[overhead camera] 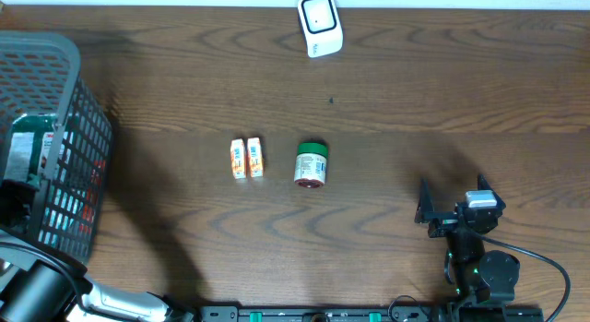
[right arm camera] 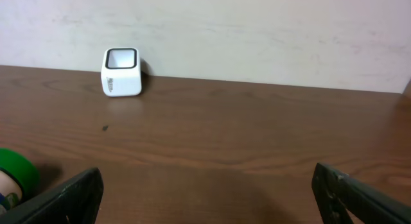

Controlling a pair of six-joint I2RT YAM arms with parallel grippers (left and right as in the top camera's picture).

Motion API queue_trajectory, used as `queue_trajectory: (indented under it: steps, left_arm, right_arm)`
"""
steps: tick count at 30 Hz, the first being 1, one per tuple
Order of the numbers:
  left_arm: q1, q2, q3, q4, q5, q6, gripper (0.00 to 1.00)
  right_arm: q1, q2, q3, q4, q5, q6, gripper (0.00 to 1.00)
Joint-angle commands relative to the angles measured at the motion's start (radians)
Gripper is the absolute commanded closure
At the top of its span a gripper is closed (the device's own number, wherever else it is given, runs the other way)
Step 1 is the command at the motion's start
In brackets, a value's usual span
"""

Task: Scan the item barcode
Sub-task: 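Carry the wipes pack with the left gripper toward the white scanner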

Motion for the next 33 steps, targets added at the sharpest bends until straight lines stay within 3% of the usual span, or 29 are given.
queue_trajectory:
  steps: [1, 10, 21, 27, 33]
  left_arm:
    - [-0.002, 0.004, 0.043, -0.048, 0.084, -0.052, 0.92]
    - [-0.003, -0.282, 0.254, -0.121, 0.078, -0.184, 0.93]
    - [-0.063, -0.645, 0.270, -0.119, 0.054, -0.306, 0.92]
    - [-0.259, -0.717, 0.270, -0.145, 0.245, -0.304, 0.92]
    - [-0.645, -0.689, 0.269, -0.230, 0.229, -0.279, 0.93]
  right_arm:
    - [-0.003, -0.005, -0.001, -0.004, 0.001, 0.012, 0.01]
    - [-0.003, -0.005, -0.001, -0.004, 0.001, 0.012, 0.01]
    - [-0.003, -0.005, -0.001, -0.004, 0.001, 0.012, 0.01]
    - [-0.003, -0.005, -0.001, -0.004, 0.001, 0.012, 0.01]
    - [-0.003, -0.005, -0.001, -0.004, 0.001, 0.012, 0.01]
